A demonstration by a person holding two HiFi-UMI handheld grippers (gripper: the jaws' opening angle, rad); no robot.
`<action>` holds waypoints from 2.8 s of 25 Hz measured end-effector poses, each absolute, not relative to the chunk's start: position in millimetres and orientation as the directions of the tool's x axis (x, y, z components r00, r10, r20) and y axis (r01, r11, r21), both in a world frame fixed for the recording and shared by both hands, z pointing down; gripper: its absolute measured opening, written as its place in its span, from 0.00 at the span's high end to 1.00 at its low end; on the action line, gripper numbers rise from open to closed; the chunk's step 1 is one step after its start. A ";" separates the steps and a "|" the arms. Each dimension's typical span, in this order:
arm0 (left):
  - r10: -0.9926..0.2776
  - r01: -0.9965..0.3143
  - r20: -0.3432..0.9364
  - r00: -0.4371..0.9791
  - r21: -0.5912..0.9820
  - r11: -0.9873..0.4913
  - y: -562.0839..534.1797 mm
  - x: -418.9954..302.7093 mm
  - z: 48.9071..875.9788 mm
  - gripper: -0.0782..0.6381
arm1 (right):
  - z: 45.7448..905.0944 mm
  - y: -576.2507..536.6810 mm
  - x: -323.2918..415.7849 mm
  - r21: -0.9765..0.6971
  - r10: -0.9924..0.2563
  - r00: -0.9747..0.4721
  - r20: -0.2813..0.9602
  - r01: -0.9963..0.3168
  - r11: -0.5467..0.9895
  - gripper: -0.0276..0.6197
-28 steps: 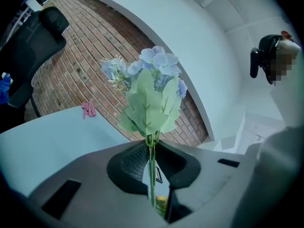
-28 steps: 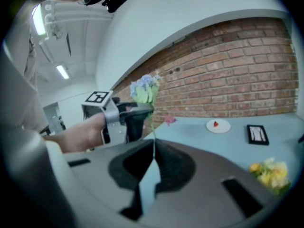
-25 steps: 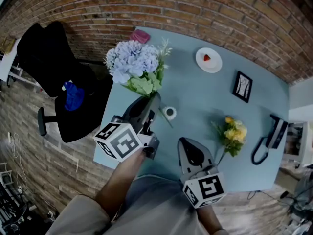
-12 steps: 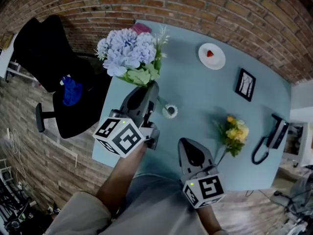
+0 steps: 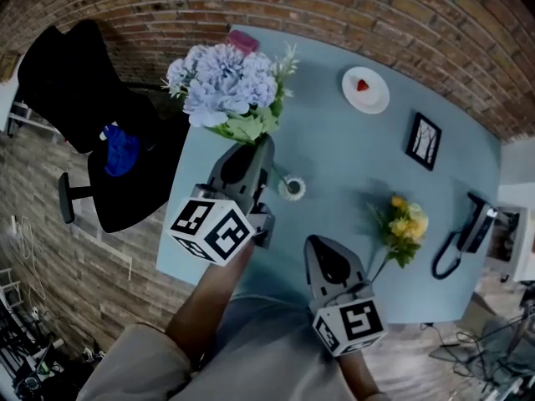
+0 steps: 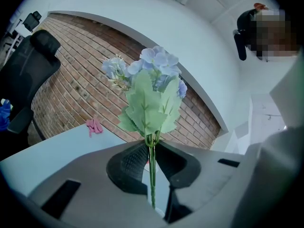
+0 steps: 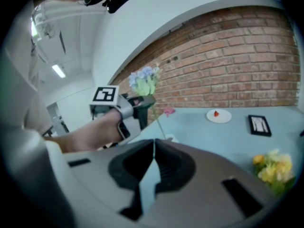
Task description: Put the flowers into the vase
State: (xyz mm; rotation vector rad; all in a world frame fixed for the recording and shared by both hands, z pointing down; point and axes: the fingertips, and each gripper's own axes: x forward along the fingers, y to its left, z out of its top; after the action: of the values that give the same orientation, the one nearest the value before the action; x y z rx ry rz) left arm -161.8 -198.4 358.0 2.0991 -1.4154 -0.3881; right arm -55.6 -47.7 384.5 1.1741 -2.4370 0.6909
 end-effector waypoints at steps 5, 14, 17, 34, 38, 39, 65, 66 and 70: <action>-0.913 -0.753 0.069 0.403 0.592 -0.288 -199.3 -159.1 365.4 0.81 | 387.1 -48.4 -56.8 -0.279 -0.620 -0.595 0.511 -0.797 0.535 0.92; -0.900 -0.770 0.091 0.425 0.560 -0.307 -192.3 -144.2 384.2 0.81 | 389.2 -48.1 -57.6 -0.259 -0.620 -0.589 0.519 -0.799 0.542 0.92; -0.898 -0.776 0.097 0.429 0.549 -0.311 -190.0 -140.2 389.0 0.81 | 390.1 -47.5 -55.9 -0.258 -0.620 -0.588 0.519 -0.800 0.542 0.92; -0.889 -0.824 0.125 0.442 0.448 -0.347 -167.8 -116.5 405.5 0.81 | 387.5 -39.5 -53.3 -0.243 -0.629 -0.585 0.512 -0.801 0.548 0.92; -0.885 -0.834 0.130 0.447 0.419 -0.360 -163.9 -114.1 407.2 0.81 | 385.5 -39.4 -55.3 -0.240 -0.629 -0.585 0.512 -0.800 0.550 0.92; -0.884 -0.835 0.130 0.449 0.412 -0.364 -163.6 -114.2 407.3 0.80 | 384.4 -40.5 -56.8 -0.239 -0.629 -0.586 0.510 -0.799 0.551 0.92; -0.859 -0.842 0.148 0.491 0.335 -0.424 -135.1 -101.7 418.3 0.71 | 378.4 -37.4 -60.6 -0.230 -0.633 -0.589 0.502 -0.796 0.559 0.92; -0.859 -0.842 0.149 0.490 0.336 -0.422 -134.1 -101.8 418.8 0.71 | 378.7 -37.3 -60.4 -0.230 -0.633 -0.590 0.501 -0.796 0.560 0.92; -0.859 -0.842 0.154 0.489 0.340 -0.418 -130.3 -102.4 419.1 0.71 | 377.3 -36.5 -60.5 -0.230 -0.634 -0.592 0.497 -0.795 0.561 0.92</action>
State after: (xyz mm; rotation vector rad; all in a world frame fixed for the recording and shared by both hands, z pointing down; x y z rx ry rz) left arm -102.4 -130.3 419.1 2.3670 -1.4206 -0.0619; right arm -60.5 -36.5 377.3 1.1664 -2.4401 0.6215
